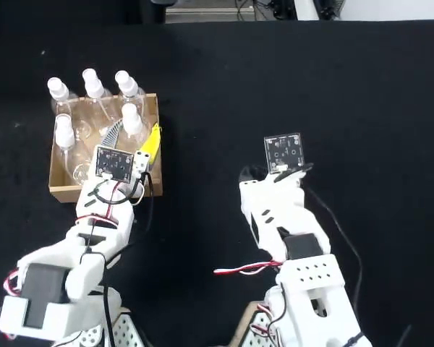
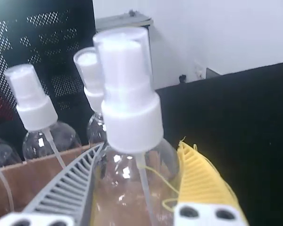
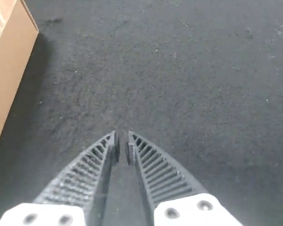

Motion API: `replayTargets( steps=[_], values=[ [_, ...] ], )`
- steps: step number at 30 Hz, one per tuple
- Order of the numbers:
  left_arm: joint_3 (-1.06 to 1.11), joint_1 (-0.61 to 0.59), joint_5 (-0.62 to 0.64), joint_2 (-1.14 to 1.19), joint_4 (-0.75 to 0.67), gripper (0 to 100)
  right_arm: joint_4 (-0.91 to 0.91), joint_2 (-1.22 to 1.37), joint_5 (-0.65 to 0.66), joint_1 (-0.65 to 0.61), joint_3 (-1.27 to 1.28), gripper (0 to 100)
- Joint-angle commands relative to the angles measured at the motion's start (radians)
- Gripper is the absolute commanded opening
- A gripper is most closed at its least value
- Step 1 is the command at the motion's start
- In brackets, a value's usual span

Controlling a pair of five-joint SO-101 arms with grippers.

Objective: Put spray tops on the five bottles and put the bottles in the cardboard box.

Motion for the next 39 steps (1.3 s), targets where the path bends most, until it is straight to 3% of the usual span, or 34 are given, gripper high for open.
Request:
replayTargets(
  steps=[1, 39],
  values=[
    [-0.035, -0.008, 0.009, 0.034, -0.026, 5, -0.025, -0.028, -0.003, -0.009, -0.007, 1.1],
    [-0.042, -0.010, 0.080, 0.155, -0.026, 5, -0.025, -0.028, -0.003, -0.008, -0.007, 1.1]
  ],
)
